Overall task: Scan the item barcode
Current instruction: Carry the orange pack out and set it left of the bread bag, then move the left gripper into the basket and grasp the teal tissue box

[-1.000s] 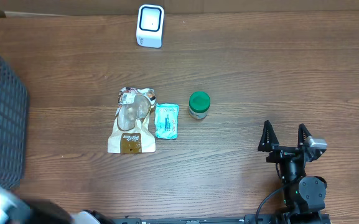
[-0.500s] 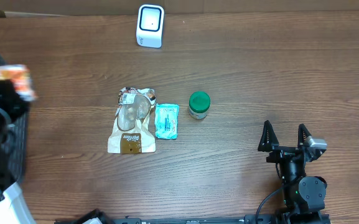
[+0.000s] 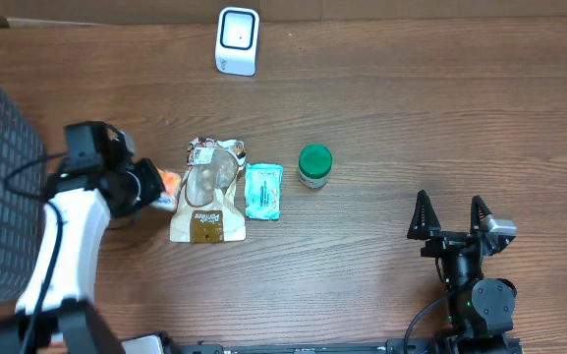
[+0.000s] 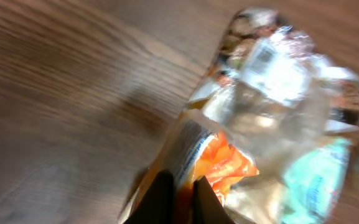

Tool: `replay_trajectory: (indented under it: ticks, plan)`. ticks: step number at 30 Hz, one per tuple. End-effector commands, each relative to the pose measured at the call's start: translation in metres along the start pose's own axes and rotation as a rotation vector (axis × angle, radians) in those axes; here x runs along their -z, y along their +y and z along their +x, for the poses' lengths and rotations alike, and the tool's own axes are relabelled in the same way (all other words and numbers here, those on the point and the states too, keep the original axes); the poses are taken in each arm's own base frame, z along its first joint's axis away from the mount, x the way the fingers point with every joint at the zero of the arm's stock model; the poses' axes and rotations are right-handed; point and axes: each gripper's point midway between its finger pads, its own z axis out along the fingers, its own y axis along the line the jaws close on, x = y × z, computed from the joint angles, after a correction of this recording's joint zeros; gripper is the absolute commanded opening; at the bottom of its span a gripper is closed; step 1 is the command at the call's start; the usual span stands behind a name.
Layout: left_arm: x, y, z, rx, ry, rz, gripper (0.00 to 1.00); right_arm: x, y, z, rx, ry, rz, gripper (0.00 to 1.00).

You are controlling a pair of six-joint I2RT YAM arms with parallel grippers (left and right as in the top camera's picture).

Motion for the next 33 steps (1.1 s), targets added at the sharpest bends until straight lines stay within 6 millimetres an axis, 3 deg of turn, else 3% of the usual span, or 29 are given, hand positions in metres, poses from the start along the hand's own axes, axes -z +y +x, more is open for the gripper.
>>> replay_trajectory:
  ticks: [1, 2, 3, 8, 10, 13, 15, 17, 20, 21, 25, 27, 29, 31, 33]
  plan:
    - [-0.029, 0.010, 0.009, -0.013, 0.057, -0.020, 0.15, 0.000, -0.001, 0.002, 0.003, -0.002, 0.002, 1.00]
    - [-0.039, 0.013, 0.013, -0.006, 0.085, -0.028, 0.31, 0.000, -0.001, 0.002, 0.003, -0.002, 0.002, 1.00]
    - [-0.043, 0.015, 0.015, -0.003, 0.100, -0.032, 0.39, 0.000, -0.001, 0.002, 0.003, -0.002, 0.002, 1.00]
    - [-0.041, 0.013, 0.009, -0.030, 0.096, -0.028, 0.42, 0.000, -0.001, 0.002, 0.003, -0.002, 0.002, 1.00]
    - [-0.029, 0.006, -0.001, -0.045, 0.070, -0.020, 0.45, 0.000, -0.001, 0.002, 0.003, -0.002, 0.002, 1.00]
    - [0.006, -0.012, -0.027, -0.085, 0.009, -0.002, 0.56, 0.000, -0.001, 0.002, 0.003, -0.002, 0.002, 1.00]
    - [0.050, -0.033, -0.054, -0.117, -0.062, 0.018, 0.69, 0.000, -0.001, 0.002, 0.003, -0.002, 0.002, 1.00]
    - [0.081, -0.047, -0.071, -0.135, -0.112, 0.031, 0.74, 0.000, -0.001, 0.002, 0.003, -0.002, 0.002, 1.00]
    - [0.140, -0.071, -0.099, -0.198, -0.215, 0.051, 0.77, 0.000, -0.001, 0.002, 0.003, -0.002, 0.002, 1.00]
    - [0.171, -0.081, -0.112, -0.215, -0.283, 0.062, 0.79, 0.000, -0.001, 0.002, 0.003, -0.002, 0.002, 1.00]
    - [0.254, -0.096, -0.145, -0.225, -0.498, 0.089, 0.84, 0.000, -0.001, 0.002, 0.003, -0.002, 0.002, 1.00]
    - [0.299, -0.089, -0.161, -0.184, -0.624, 0.080, 0.83, 0.000, -0.001, 0.002, 0.003, -0.002, 0.002, 1.00]
    - [0.328, -0.072, -0.171, -0.110, -0.707, 0.051, 0.84, 0.000, -0.001, 0.002, 0.003, -0.002, 0.002, 1.00]
    - [0.352, -0.041, -0.179, -0.012, -0.778, -0.003, 0.84, 0.000, -0.001, 0.002, 0.003, -0.002, 0.002, 1.00]
    - [0.364, -0.001, -0.182, 0.102, -0.810, -0.069, 0.84, 0.000, -0.001, 0.002, 0.003, -0.002, 0.002, 1.00]
